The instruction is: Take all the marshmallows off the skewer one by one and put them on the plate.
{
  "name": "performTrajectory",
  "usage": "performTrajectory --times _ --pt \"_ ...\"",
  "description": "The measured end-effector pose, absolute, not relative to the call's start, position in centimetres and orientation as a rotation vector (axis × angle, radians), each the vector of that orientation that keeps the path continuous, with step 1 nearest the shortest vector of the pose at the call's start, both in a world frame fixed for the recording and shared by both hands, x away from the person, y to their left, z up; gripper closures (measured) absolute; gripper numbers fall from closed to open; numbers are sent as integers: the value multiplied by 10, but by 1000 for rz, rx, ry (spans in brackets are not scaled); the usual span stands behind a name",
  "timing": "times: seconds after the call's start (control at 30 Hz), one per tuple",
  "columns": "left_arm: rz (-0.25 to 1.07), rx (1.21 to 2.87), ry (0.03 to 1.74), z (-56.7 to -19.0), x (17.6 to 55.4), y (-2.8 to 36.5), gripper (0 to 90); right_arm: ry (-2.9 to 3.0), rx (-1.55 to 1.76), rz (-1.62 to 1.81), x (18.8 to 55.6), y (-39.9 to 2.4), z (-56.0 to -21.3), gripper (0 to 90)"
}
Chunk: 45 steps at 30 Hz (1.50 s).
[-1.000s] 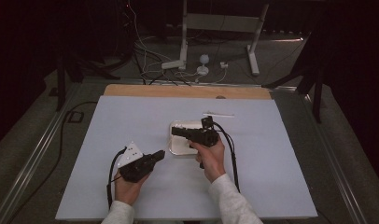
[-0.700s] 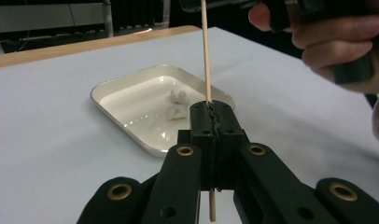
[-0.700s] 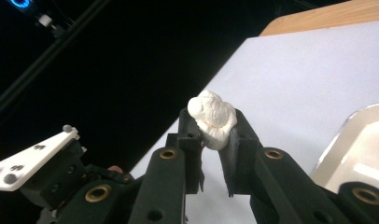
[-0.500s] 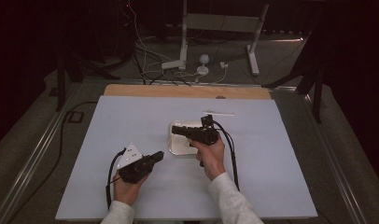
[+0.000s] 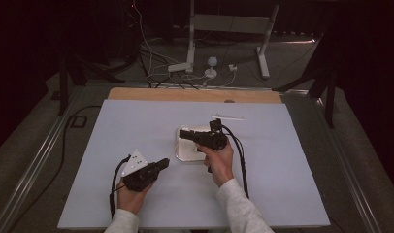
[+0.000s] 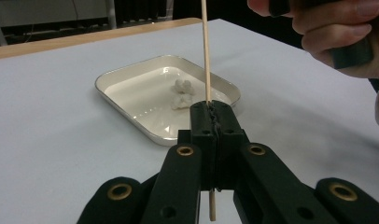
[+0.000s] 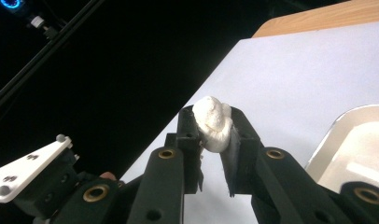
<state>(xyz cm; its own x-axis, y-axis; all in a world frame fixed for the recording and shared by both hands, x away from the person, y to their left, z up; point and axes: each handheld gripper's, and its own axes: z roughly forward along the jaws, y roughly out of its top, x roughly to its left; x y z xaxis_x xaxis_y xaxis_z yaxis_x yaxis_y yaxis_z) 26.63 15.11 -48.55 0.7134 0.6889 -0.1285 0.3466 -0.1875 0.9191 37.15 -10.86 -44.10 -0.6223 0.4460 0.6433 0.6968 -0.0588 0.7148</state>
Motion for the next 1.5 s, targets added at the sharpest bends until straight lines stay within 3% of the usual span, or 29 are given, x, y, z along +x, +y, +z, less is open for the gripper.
performTrajectory --times 0.4,0.47,0.7,1.3,1.5 --pt "383 1809 816 -487 267 153 900 -1987 -1268 -1763 373 -114 -441 781" --pt "415 1885 828 -491 266 152 900 -1978 -1279 -1783 374 -117 -440 786" --pt "386 1797 892 -492 269 164 900 -2013 -1352 -1868 381 -173 -408 782" --pt "392 1787 906 -488 270 160 900 -2229 -1353 -1670 380 -167 -438 755" --pt "389 1786 904 -488 272 157 900 -2270 -1346 -1607 382 -164 -449 647"
